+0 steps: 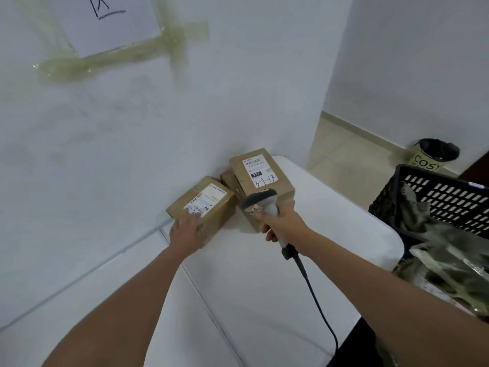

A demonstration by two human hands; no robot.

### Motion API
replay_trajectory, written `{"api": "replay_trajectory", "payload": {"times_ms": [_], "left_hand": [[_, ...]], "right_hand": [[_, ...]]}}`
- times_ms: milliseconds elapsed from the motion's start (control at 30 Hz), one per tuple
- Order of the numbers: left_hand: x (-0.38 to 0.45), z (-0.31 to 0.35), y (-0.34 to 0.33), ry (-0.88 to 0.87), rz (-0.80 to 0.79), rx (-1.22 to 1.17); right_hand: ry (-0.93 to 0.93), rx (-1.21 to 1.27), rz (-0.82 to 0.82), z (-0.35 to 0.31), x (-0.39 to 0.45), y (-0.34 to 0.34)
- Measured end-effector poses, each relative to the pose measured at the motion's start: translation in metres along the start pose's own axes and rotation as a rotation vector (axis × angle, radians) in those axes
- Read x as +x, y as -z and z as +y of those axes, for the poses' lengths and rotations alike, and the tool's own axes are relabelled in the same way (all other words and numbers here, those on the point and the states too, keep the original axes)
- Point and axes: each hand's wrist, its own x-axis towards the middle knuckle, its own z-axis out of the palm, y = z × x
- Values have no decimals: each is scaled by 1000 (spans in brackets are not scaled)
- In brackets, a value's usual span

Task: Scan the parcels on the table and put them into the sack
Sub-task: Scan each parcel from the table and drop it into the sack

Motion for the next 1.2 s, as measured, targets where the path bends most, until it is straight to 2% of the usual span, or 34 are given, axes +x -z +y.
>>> {"api": "replay_trajectory", "payload": {"times_ms": [200,433,800,967,1100,1200], "left_hand": [[59,-15,0,60,-204,149],[67,-27,-12,-43,-196,218],[-56,-49,-41,-225,-170,155],[-113,-25,-63,-305,-161,210],[-154,10,-73,-358,-208,167],[-175,36,-89,-470,-199,110]], "right_hand": [[-119,-74,10,25,17,-11],[-163,-102,-2,45,19,-14],[-132,-107,-69,52,-12,-24],[-127,-117,-69,60,-38,-16],[-143,-82,-36,70,-59,-3],[-144,-19,-27,81,-77,10]]}}
